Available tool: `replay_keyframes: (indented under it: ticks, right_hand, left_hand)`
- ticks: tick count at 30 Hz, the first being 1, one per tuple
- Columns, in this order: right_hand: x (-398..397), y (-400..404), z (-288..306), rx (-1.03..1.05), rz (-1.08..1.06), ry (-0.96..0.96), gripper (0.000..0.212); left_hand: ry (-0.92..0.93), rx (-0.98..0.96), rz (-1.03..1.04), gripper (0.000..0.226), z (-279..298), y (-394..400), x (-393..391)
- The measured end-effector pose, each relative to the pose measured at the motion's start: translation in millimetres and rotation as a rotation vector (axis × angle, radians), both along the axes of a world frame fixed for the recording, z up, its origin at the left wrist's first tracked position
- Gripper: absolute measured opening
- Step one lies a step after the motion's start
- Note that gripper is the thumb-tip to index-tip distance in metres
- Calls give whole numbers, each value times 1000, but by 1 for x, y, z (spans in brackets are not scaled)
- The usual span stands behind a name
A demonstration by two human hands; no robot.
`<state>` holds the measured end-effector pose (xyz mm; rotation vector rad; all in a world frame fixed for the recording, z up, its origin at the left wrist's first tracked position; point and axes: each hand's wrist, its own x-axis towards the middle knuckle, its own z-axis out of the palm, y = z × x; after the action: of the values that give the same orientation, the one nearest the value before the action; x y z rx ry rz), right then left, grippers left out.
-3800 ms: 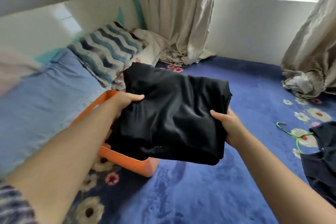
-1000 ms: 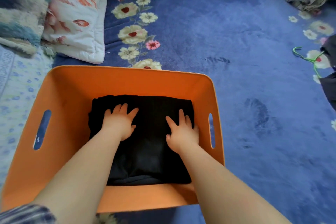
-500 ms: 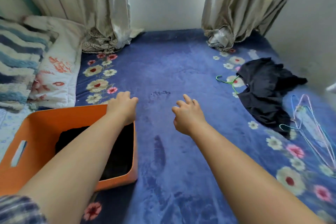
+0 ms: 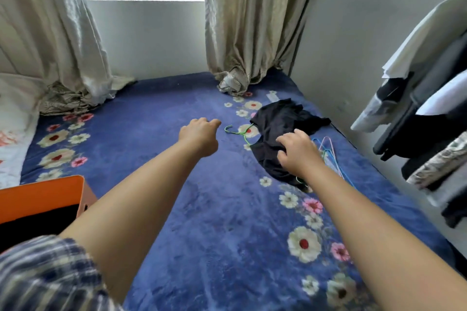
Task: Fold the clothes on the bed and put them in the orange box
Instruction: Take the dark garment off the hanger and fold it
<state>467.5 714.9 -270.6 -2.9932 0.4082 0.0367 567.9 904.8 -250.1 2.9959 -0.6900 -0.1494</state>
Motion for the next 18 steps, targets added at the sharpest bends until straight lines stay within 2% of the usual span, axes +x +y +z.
replay_keyframes:
  ticks: [1,4,10,18]
  right_hand:
    - [0,-9,2,3,2,-1,62]
    - [11,-52,10,21,-23,22,44]
    - [74,-134,2,-1,-85,11,39]
    - [144,-229,-60,100,-120,162,39]
  left_hand:
    - [-2,-5,-5,47,2,-9,2]
    - [7,-14,-10,45,3,-48,15]
    - [34,37,-14,42,-21,-113,79]
    - [300,-149,150,43,-87,-194,160]
